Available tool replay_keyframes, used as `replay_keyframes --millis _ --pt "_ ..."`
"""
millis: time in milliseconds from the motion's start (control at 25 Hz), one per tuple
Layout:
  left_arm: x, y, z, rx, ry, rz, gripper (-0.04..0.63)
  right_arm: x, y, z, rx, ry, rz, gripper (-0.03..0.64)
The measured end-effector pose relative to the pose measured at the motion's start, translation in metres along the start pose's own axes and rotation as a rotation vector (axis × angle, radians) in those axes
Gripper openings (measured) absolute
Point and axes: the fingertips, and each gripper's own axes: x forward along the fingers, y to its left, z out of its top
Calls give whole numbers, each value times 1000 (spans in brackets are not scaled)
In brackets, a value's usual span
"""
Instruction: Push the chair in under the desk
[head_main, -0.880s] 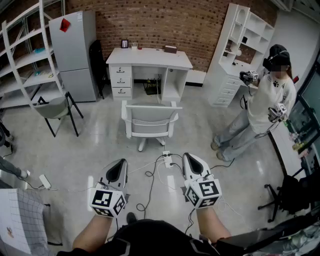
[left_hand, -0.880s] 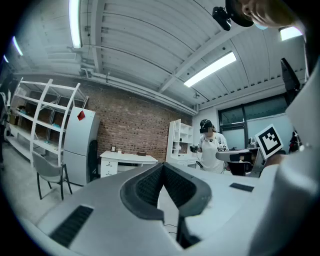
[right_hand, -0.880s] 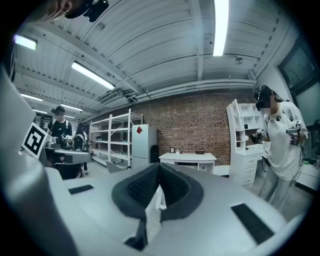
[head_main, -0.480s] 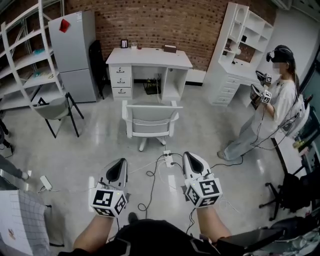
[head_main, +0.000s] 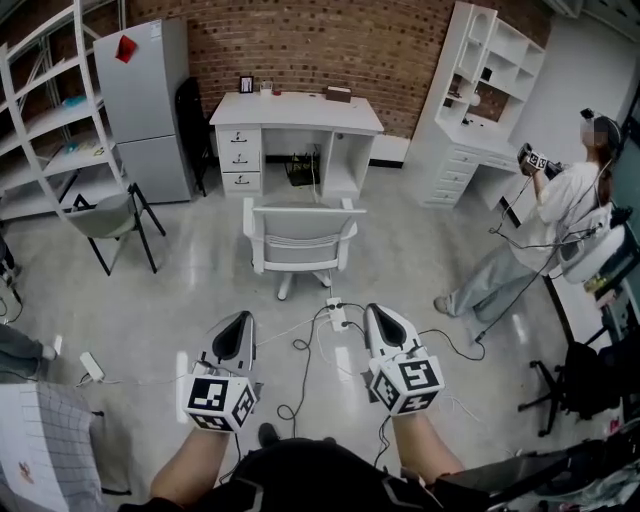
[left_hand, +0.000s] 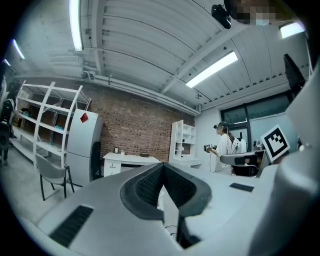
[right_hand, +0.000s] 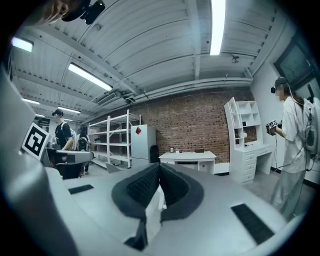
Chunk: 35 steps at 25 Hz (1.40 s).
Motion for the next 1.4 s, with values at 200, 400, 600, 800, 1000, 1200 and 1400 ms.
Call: replay_keyframes --millis 200,400,600,800,1000,1200,1400 --pt "-3 17 -5 -37 1 29 8 4 8 -4 -4 13 4 6" --pt "-4 37 -5 -51 -1 24 8 15 17 -1 -13 17 -12 6" --pt "-3 55 -5 -60 -2 -2 8 30 30 -4 -26 37 -19 6" --pt "-5 78 -11 -74 7 -20 8 41 49 -6 -31 36 -30 6" --pt "-1 93 -15 -84 8 -38 8 49 60 -10 -39 42 -38 6" --pt "13 91 -23 -94 26 -55 8 58 50 -13 -38 52 -45 6" --pt "39 95 -31 -87 46 -39 8 84 35 -22 -20 64 -14 6"
